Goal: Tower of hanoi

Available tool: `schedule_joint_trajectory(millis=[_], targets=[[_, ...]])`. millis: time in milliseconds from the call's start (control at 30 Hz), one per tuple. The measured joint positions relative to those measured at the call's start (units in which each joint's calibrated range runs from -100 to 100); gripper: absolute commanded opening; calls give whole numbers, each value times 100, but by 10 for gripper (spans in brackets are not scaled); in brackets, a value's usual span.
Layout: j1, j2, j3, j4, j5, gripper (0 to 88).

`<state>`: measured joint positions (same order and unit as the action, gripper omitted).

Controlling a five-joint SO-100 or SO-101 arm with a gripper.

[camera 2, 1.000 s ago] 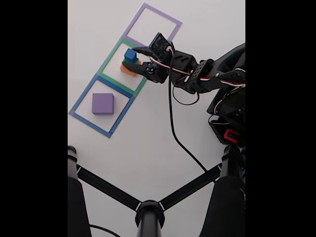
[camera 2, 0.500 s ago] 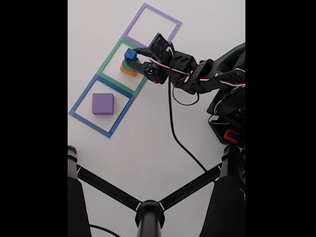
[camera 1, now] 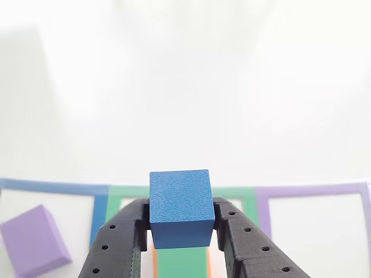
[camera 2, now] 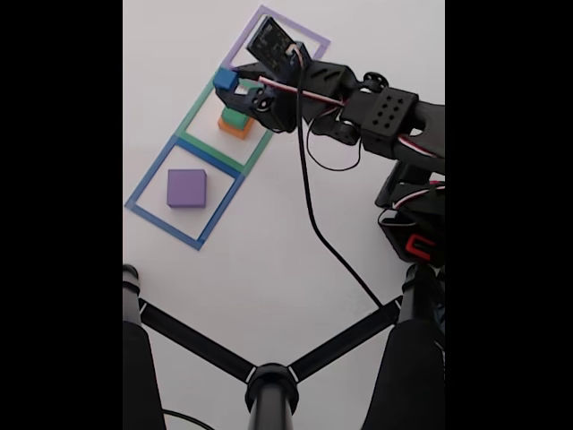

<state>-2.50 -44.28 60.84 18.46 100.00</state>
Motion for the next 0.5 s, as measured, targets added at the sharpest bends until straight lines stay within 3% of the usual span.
schedule_joint_trajectory(millis=[200,500], targets=[[-57,-220,-2533,3716,0,1],[-418,-245,-5692,7063,0,1]])
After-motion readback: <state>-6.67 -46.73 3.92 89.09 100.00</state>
